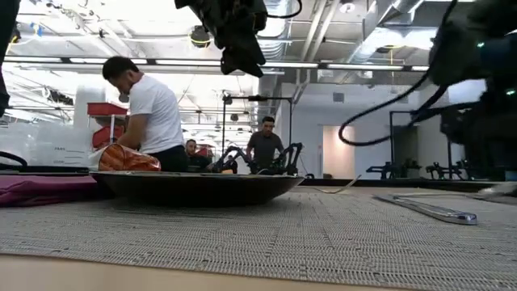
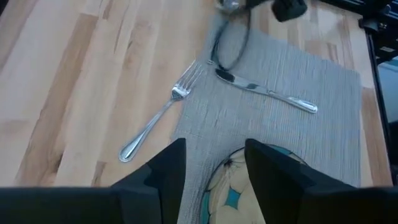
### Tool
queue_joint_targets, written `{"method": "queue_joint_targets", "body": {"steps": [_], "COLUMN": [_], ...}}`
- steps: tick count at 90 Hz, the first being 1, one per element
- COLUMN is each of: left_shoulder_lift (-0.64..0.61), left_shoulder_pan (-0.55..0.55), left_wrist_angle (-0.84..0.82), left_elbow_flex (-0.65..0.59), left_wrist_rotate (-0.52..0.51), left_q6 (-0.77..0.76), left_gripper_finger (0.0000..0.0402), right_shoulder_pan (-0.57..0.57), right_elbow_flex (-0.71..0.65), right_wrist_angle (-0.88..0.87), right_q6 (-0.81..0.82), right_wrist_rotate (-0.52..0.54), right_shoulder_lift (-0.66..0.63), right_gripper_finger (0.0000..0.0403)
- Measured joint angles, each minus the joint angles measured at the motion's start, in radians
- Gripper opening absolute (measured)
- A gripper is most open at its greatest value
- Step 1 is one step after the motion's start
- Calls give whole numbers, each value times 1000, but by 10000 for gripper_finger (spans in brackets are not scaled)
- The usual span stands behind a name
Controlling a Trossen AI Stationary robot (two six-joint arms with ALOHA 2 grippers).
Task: Set table place
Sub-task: Put the silver spoon to the right of the silver table knife on the table mat
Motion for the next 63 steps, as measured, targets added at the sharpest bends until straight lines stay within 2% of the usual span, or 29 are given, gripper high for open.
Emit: {"method": "queue_joint_targets", "body": {"steps": [29,48,63], "left_shoulder_lift": [0,0,0], "left_shoulder_pan": [0,0,0], "left_wrist_angle": [4,28,28], "left_elbow_flex": [0,-1,-1], "left_wrist_rotate": [-2,-2,-2], "left_q6": [-2,-11,-18], "left_gripper_finger": [149,149,149], "right_shoulder_pan": [11,-135,-273], "right_elbow_flex": [5,5,5], "right_wrist_angle": [77,235,272], "right_q6": [13,-23,-61], "right_wrist_rotate": [53,126,170], "right_shoulder_lift": [0,0,0], "right_gripper_finger": [0,0,0]}}
